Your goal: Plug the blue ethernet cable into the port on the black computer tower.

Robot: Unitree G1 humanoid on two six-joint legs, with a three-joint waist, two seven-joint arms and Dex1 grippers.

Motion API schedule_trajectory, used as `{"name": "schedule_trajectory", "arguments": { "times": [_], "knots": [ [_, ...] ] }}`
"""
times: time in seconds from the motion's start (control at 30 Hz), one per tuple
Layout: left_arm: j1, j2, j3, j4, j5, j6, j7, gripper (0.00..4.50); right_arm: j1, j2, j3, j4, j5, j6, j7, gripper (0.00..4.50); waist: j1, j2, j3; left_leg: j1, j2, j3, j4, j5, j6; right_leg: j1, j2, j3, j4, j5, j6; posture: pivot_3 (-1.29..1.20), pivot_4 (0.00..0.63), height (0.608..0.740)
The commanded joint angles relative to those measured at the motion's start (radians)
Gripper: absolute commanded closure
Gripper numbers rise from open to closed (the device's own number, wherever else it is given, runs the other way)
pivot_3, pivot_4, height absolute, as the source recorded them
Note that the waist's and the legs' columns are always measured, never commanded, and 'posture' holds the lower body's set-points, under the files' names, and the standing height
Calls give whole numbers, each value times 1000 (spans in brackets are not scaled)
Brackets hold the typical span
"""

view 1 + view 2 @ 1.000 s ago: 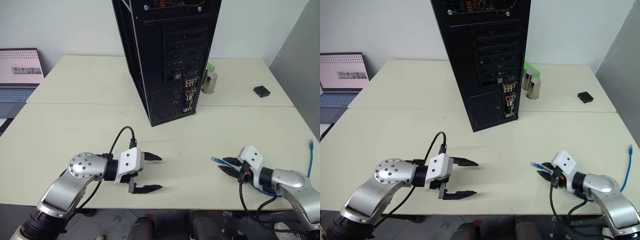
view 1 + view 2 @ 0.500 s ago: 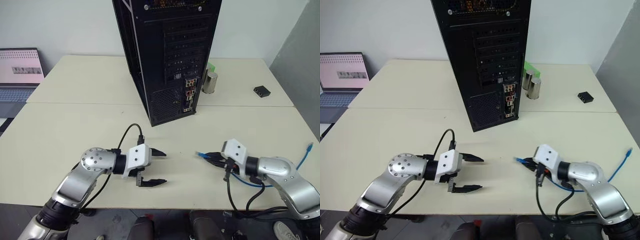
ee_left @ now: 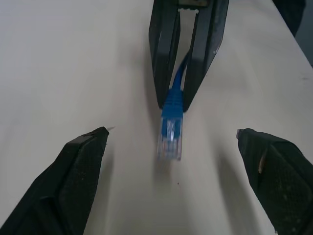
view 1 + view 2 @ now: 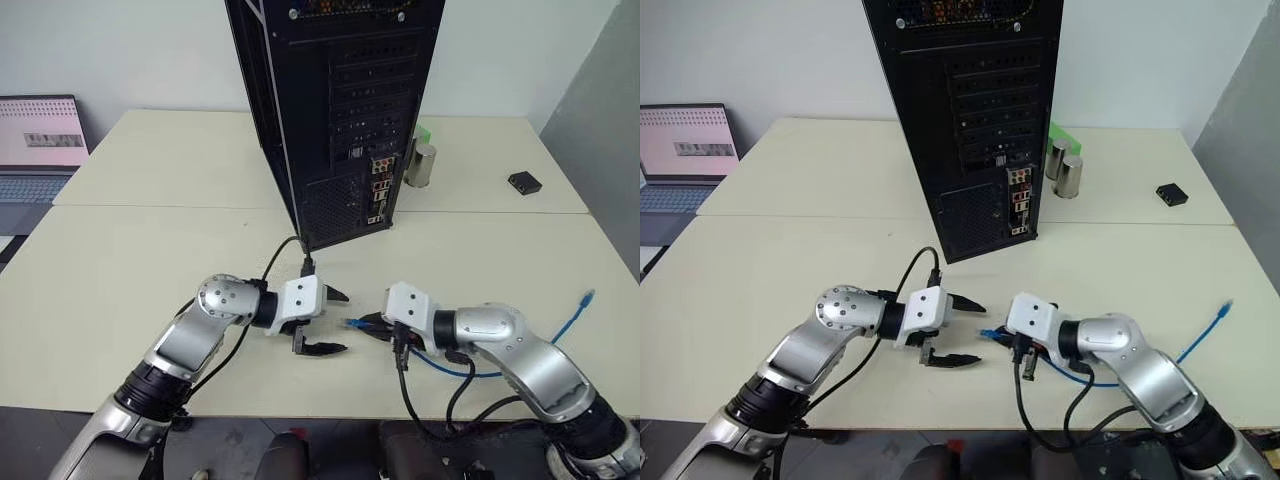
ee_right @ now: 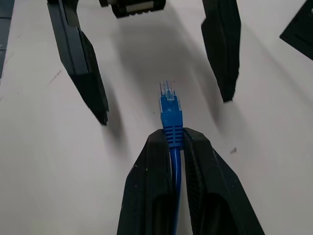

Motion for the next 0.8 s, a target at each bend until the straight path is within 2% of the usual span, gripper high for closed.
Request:
{"name": "schedule_trajectory", "arguments": {
  "times": [0.03,0.57,0.8],
  "knots": [
    [-17,-1,0,4,8,-26,-14,664,-22,8,0,-6,-17,-15,0,4410,0,0,0,0,0,0,0,0,0,0,0,0,0,0,0,0,150,740],
    [-18,-38,0,39,60,-65,19,4171,-48,45,1,7,-33,-19,11,4411,0,0,0,0,0,0,0,0,0,0,0,0,0,0,0,0,150,740],
    [-13,-40,0,43,64,-85,13,4208,-60,44,3,10,-30,-18,17,4412,0,0,0,0,0,-1,0,0,0,0,0,0,0,0,0,0,150,740]
  ]
}}
